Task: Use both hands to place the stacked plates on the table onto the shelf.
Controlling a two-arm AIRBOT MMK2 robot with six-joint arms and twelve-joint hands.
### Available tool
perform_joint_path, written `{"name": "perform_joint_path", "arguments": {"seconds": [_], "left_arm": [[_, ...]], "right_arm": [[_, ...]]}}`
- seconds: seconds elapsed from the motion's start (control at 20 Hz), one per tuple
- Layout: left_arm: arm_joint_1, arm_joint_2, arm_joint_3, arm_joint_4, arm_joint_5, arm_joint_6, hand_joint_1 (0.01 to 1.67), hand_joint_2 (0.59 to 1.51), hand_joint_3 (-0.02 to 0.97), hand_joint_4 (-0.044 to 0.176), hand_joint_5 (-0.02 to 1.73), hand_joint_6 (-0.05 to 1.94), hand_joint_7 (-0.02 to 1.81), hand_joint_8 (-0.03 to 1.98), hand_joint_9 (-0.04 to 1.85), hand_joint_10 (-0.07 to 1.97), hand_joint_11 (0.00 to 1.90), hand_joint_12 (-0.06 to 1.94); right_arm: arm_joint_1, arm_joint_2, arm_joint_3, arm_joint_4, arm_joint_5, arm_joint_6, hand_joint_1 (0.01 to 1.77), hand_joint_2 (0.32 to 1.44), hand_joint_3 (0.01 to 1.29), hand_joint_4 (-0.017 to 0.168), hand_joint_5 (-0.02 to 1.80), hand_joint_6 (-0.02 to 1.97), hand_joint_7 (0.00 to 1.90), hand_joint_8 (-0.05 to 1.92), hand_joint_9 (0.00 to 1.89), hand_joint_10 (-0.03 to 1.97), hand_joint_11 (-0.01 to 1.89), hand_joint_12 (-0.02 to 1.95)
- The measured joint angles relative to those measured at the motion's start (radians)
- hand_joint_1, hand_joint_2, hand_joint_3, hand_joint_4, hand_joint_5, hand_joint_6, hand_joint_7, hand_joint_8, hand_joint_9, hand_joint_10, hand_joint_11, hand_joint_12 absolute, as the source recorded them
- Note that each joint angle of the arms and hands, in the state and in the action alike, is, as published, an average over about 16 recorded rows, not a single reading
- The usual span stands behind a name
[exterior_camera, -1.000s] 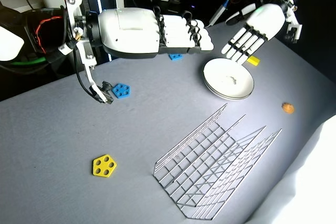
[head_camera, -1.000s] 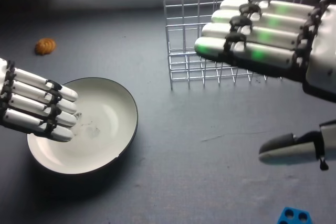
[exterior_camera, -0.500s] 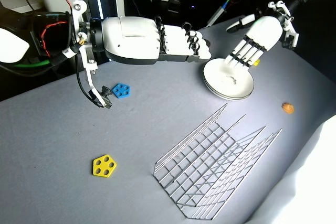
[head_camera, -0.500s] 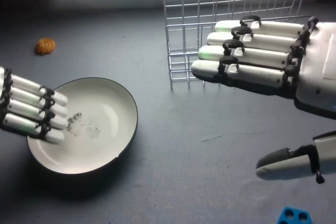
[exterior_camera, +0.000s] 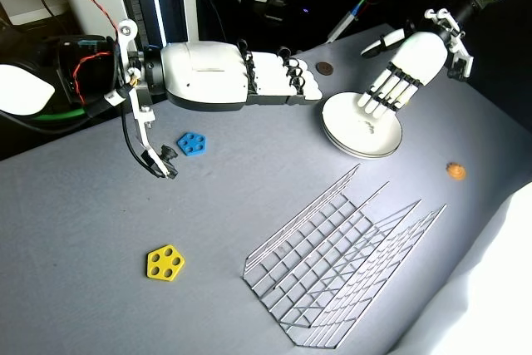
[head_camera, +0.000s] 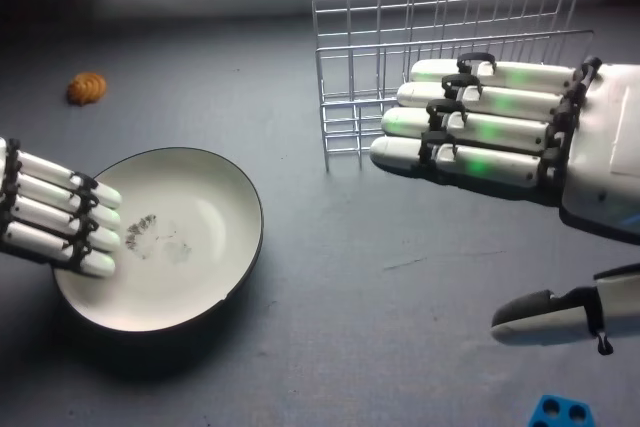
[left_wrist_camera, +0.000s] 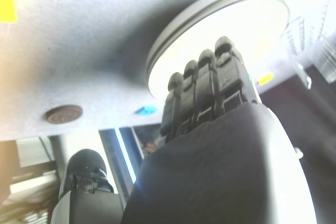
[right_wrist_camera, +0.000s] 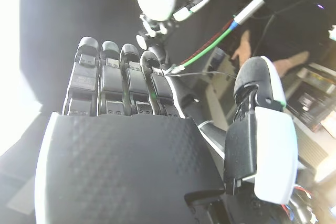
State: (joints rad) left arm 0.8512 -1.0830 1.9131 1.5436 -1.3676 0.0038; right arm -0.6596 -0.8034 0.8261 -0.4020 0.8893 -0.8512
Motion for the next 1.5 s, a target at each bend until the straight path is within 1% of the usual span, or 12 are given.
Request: {"name": "perform_joint_path", "arguments": {"seconds": [0.25,0.4,0.6,0.9,1.1,1.3,1.5], "left_arm": [[0.015,-0.014,0.029,-0.011,0.003,0.0,0.02,1.057,0.018,-0.003,0.08,0.0,0.05,0.0,0.04,0.01,0.03,0.03],[0.022,-0.02,0.041,-0.017,0.005,0.0,0.02,1.056,0.018,-0.003,0.07,0.0,0.04,0.0,0.03,0.01,0.03,0.03],[0.029,-0.026,0.045,-0.02,0.007,-0.003,0.02,1.054,0.019,-0.003,0.07,0.0,0.04,0.0,0.03,0.01,0.03,0.03],[0.036,-0.028,0.036,-0.018,0.018,-0.007,0.02,1.048,0.018,-0.004,0.07,0.0,0.04,0.0,0.03,0.01,0.03,0.03],[0.041,-0.03,0.026,-0.015,0.029,-0.009,0.02,1.044,0.019,-0.003,0.06,0.0,0.03,0.0,0.03,0.01,0.02,0.03],[0.045,-0.03,0.016,-0.013,0.043,-0.009,0.02,1.043,0.018,-0.003,0.05,0.0,0.01,0.0,0.02,0.01,0.02,0.02],[0.044,-0.03,-0.002,-0.013,0.061,-0.008,0.02,1.041,0.019,-0.003,0.04,0.0,0.0,0.0,0.01,0.01,0.02,0.02]], "right_arm": [[-0.01,-0.017,0.014,-0.002,0.001,-0.015,0.27,1.08,0.01,0.003,0.02,0.03,0.02,0.02,0.01,0.01,0.02,0.0],[-0.008,-0.023,0.018,-0.003,-0.003,-0.02,0.33,1.08,0.01,0.003,0.02,0.03,0.02,0.02,0.01,0.01,0.02,0.0],[-0.007,-0.032,0.023,-0.007,-0.008,-0.024,0.49,1.06,0.01,0.003,0.02,0.03,0.02,0.01,0.01,0.01,0.02,0.0],[-0.006,-0.046,0.032,-0.01,-0.014,-0.04,0.76,1.02,0.01,0.003,0.03,0.03,0.03,0.01,0.02,0.01,0.02,0.01],[-0.006,-0.059,0.038,-0.01,-0.023,-0.06,0.94,1.0,0.01,0.003,0.07,0.03,0.07,0.01,0.05,0.01,0.02,0.15],[-0.008,-0.078,0.044,-0.001,-0.036,-0.096,1.03,0.98,0.01,0.003,0.12,0.03,0.12,0.01,0.09,0.01,0.02,0.34],[-0.006,-0.112,0.059,0.01,-0.054,-0.141,1.1,0.99,0.01,0.003,0.16,0.03,0.17,0.01,0.13,0.01,0.02,0.51]]}}
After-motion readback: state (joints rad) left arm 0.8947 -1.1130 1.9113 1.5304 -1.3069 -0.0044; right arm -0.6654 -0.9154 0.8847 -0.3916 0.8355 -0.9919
